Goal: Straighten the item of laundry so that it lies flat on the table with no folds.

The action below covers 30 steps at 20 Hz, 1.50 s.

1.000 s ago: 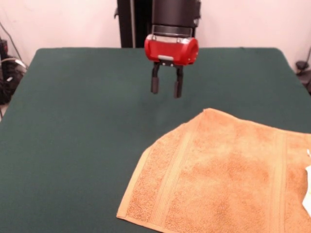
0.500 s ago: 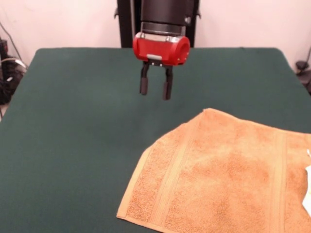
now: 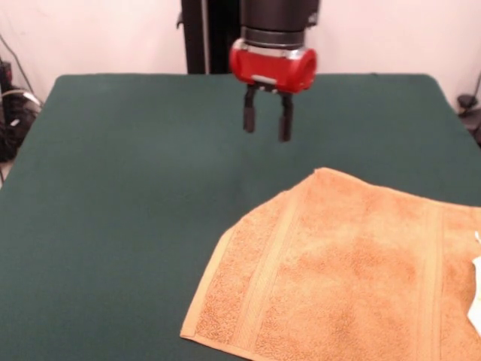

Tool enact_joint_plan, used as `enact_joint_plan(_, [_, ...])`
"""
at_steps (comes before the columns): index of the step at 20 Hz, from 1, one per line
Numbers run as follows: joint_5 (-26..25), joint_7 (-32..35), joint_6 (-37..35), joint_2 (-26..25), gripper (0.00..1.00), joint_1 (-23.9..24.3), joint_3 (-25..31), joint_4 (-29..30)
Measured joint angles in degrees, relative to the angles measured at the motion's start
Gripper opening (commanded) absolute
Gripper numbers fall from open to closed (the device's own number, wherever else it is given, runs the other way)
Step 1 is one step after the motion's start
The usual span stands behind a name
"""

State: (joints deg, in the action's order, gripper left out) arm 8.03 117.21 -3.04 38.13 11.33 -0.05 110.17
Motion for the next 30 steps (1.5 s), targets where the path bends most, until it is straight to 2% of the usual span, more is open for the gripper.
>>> enact_joint_plan(4, [2.58,0.0,-0.43,-0.72,1.0,-3.87,-0.65,-0.37])
enact_joint_plan(10, [8.91,0.04,-0.02,-5.54,1.0,-9.75,-0.83,-2.76])
enact_joint_plan(14, [11.7,0.04,0.82,-8.32,1.0,-11.54,-0.85,-4.46])
enact_joint_plan(22, [16.01,0.04,5.72,-14.93,1.0,-12.81,-1.03,-7.85])
enact_joint_plan(27, [16.04,0.04,6.64,-15.21,1.0,-12.69,-0.97,-7.9])
enact_joint_plan(30, [15.55,0.04,6.66,-13.2,1.0,-11.82,-0.98,-6.24])
